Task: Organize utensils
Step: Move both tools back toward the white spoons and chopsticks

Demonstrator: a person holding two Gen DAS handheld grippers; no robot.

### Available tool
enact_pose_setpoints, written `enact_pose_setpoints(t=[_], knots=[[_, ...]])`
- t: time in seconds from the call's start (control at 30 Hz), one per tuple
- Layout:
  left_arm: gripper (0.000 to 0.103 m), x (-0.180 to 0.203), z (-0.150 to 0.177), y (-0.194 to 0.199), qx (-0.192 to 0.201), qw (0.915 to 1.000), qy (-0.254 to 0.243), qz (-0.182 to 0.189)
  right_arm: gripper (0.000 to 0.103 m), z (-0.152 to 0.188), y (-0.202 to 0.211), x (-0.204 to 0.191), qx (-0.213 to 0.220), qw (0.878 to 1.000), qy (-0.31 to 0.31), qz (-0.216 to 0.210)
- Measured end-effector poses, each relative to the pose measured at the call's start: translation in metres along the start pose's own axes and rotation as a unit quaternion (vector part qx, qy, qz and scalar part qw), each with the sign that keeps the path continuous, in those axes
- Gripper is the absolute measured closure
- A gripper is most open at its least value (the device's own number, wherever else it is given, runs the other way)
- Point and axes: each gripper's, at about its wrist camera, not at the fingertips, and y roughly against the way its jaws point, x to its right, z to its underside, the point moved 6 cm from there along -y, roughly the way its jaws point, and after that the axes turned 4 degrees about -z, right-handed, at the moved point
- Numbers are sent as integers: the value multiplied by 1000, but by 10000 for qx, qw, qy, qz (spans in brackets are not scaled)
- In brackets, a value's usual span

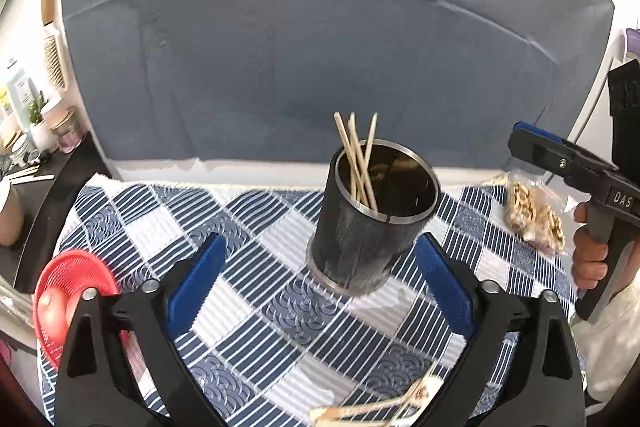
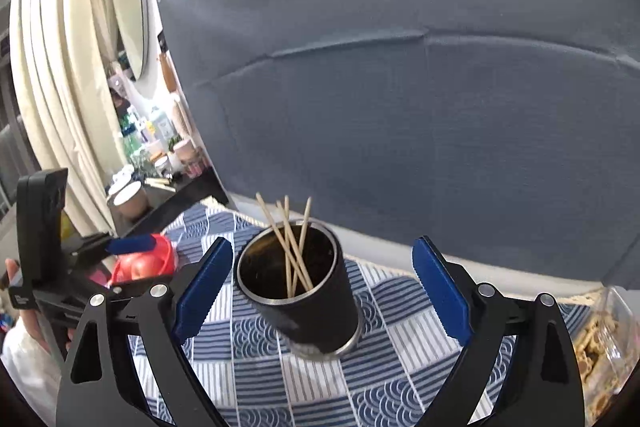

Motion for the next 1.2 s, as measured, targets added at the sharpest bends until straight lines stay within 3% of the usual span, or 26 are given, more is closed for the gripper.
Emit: enact_pose_setpoints(t=[0.7, 1.2], knots=[[6, -22, 99, 35, -585, 9980, -211, -61, 16, 81, 24, -56, -604, 9973, 22, 417], [6, -30, 144, 40, -952, 9945, -433, 6, 16, 147, 28, -57, -1098, 9920, -326, 528]])
